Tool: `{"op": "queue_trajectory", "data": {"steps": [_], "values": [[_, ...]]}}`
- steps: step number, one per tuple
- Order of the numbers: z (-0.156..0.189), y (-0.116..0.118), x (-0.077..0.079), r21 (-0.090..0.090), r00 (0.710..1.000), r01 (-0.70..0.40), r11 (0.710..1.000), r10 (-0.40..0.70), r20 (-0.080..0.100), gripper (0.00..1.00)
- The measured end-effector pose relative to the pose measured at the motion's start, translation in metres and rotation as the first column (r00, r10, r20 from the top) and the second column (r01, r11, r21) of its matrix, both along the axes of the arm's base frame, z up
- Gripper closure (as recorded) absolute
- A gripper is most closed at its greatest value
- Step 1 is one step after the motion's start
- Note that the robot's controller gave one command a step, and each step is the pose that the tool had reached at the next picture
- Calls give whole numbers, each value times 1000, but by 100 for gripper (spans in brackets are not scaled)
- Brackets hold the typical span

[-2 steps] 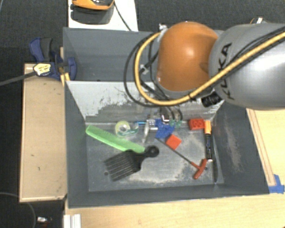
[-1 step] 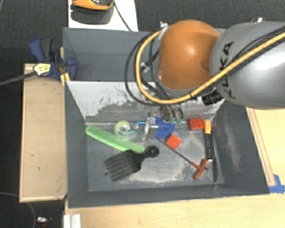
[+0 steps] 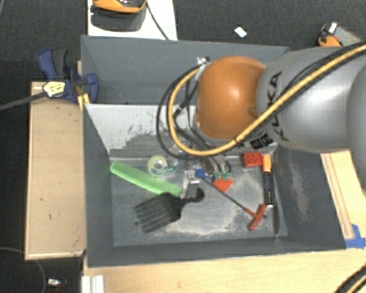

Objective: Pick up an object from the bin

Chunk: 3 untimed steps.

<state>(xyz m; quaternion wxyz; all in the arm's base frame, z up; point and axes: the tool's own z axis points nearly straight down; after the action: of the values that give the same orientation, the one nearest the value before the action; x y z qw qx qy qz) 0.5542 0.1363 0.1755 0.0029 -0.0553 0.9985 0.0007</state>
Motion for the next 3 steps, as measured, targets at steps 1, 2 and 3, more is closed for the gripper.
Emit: {"op": "queue_trajectory", "data": {"steps": [1,2,3], "values": [[-15,9,-45,0,988,-156,988,156,4,0],[-43,9,-40,-2,984,-178,984,178,-4,0],[-106,20,-46,1,981,-194,981,194,9,0]]}}
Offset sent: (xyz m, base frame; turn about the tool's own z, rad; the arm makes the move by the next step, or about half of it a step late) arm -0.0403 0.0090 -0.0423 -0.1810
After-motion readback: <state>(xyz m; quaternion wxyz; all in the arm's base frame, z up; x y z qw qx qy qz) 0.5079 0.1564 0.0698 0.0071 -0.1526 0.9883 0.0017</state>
